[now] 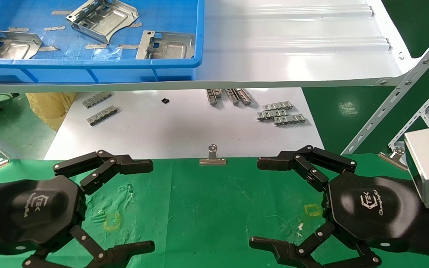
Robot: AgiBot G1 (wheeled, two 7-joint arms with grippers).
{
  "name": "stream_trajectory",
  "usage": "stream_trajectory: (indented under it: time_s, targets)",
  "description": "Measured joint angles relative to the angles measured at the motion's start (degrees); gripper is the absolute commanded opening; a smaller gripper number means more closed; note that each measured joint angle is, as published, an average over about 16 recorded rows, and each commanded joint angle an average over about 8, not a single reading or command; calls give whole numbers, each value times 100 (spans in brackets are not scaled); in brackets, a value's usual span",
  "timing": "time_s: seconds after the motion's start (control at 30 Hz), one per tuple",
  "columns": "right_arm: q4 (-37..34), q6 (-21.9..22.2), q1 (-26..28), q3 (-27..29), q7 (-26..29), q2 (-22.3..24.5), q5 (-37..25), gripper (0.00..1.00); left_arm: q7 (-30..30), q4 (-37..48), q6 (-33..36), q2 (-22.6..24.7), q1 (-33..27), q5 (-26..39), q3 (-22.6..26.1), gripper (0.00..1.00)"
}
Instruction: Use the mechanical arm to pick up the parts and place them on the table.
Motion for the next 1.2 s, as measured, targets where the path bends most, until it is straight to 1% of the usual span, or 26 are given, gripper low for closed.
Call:
stream_trajectory:
  time_s: [1.2]
  targets:
    - [0,0,0,0,0,0,0,100,0,0,0,0,0,0,0,100]
